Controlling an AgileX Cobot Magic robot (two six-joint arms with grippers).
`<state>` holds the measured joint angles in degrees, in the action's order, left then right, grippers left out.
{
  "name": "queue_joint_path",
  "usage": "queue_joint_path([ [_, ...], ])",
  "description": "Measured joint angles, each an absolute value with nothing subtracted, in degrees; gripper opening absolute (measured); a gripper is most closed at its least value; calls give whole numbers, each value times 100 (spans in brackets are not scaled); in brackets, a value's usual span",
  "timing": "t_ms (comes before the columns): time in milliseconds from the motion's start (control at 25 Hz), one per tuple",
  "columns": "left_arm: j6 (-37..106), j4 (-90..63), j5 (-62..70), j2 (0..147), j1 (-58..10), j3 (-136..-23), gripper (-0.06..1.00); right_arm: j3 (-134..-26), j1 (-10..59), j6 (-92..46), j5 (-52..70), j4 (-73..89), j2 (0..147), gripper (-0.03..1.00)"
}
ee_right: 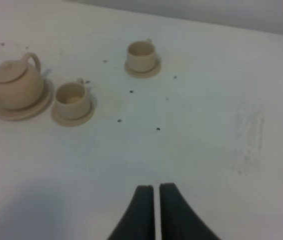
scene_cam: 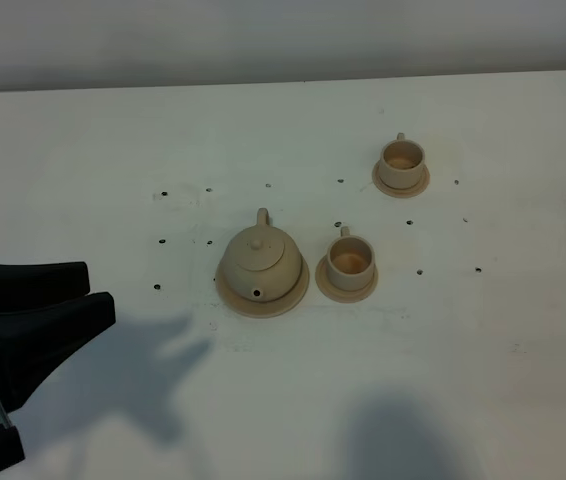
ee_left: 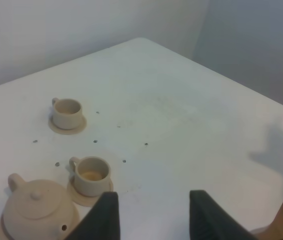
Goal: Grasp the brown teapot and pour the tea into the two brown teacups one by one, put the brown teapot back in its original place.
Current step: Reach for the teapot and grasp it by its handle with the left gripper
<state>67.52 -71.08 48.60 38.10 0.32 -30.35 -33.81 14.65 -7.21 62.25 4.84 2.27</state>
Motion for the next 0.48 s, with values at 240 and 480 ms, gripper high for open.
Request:
queue_joint_path([
  [240, 6752, -7108, 4860, 3810, 32, -3035, 31, -3000, 1465, -705, 6391, 385, -28, 3],
  [480, 6752, -7108, 4804, 3810, 32, -3035, 31, -2999, 1465, -692, 6391, 408, -35, 3],
])
